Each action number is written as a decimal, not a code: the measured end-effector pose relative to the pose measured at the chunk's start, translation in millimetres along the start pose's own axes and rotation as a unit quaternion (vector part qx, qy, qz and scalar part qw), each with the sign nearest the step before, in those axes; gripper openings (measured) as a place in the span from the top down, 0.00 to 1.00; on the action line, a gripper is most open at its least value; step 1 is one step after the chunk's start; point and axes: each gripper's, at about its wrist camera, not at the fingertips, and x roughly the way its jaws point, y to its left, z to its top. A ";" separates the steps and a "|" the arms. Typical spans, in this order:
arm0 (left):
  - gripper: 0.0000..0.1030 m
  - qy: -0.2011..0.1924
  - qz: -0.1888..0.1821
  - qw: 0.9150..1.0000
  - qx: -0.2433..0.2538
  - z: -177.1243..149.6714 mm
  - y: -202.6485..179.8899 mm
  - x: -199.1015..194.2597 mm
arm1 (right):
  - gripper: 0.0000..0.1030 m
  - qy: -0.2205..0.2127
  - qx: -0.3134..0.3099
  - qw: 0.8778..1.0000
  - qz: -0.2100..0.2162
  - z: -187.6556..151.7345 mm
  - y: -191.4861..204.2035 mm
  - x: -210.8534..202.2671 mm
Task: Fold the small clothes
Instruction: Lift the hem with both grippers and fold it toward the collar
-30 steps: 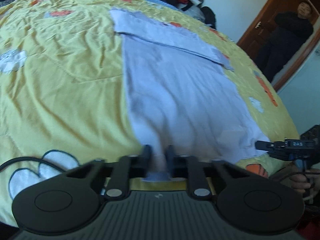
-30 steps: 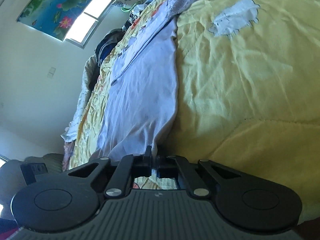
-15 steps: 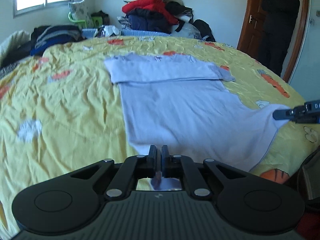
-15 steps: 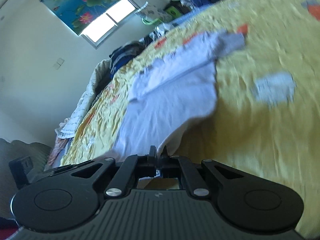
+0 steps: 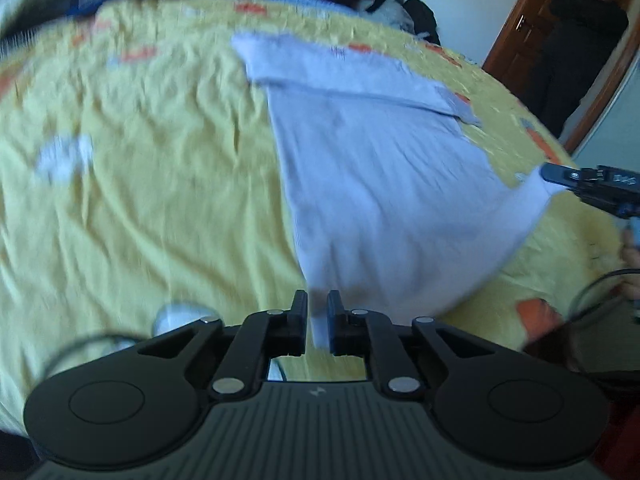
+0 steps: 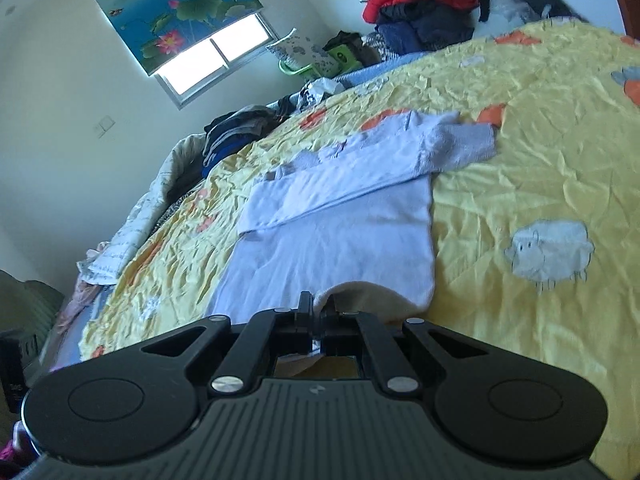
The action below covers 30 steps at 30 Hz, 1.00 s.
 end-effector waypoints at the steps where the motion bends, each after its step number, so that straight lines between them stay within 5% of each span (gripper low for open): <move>1: 0.81 0.013 -0.018 1.000 -0.015 -2.6 6.4 0.5 | 0.95 -0.004 -0.005 1.000 -0.006 1.0 1.4 0.6; 2: 0.73 0.027 -0.033 0.999 -0.024 -4.6 10.9 2.2 | 0.95 -0.006 -0.006 1.000 -0.009 1.6 2.3 1.1; 4: 0.35 0.035 -0.069 0.996 -0.052 -8.1 20.1 3.4 | 0.95 -0.006 -0.003 1.000 -0.010 2.9 1.1 2.8; 6: 0.20 0.026 -0.102 0.991 -0.087 -9.3 26.7 3.0 | 0.95 -0.006 -0.001 1.000 -0.012 3.0 1.2 4.2; 9: 0.20 0.011 -0.134 0.980 -0.144 -8.0 38.7 11.1 | 0.95 -0.005 -0.002 1.000 -0.013 1.5 2.0 5.8; 14: 0.21 0.032 -0.248 0.944 -0.215 -7.6 43.2 41.1 | 0.95 0.004 -0.001 1.000 -0.012 -1.3 2.1 7.6; 17: 0.37 0.027 -0.267 0.934 -0.234 -6.1 42.9 54.7 | 0.95 0.005 0.000 1.000 -0.011 -2.5 0.8 7.2; 19: 0.69 0.030 -0.253 0.937 -0.240 -6.8 41.3 58.7 | 0.95 0.005 0.003 1.000 -0.010 -4.1 -0.2 7.1; 22: 0.91 0.029 -0.214 0.949 -0.230 -8.5 36.1 61.0 | 0.95 0.008 0.003 1.000 -0.012 -6.4 -1.1 7.9; 27: 0.93 -0.031 -0.110 0.987 -0.110 0.8 2.2 29.6 | 0.95 0.006 -0.015 0.999 -0.028 -10.7 3.3 6.0; 30: 0.93 -0.074 -0.021 0.997 -0.007 19.6 -32.3 20.0 | 0.95 0.001 -0.026 0.999 -0.026 -10.0 10.1 5.2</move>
